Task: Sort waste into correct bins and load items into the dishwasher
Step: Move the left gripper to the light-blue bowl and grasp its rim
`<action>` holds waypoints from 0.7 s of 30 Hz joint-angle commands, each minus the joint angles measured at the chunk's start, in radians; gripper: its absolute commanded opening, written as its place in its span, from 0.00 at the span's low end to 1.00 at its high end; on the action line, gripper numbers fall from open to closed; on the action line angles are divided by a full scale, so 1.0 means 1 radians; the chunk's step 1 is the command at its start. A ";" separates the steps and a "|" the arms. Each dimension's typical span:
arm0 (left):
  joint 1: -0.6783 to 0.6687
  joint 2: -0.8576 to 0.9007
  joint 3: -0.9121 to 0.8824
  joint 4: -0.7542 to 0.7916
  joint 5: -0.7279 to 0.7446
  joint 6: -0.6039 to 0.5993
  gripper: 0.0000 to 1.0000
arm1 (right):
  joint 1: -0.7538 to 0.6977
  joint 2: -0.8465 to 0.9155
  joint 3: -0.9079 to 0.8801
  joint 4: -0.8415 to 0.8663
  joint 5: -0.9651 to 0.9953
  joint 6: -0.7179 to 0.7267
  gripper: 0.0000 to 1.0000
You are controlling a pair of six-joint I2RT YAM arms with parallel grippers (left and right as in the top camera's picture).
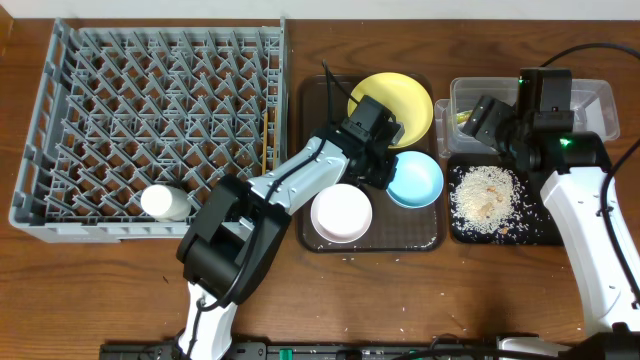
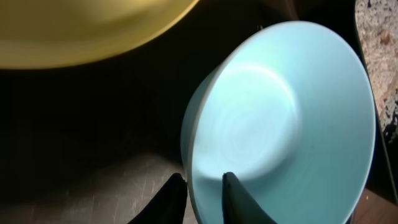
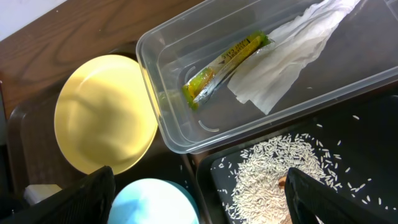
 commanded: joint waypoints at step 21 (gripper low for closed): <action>0.038 -0.029 0.018 -0.005 -0.022 -0.002 0.07 | -0.006 0.005 0.002 0.003 -0.004 0.015 0.86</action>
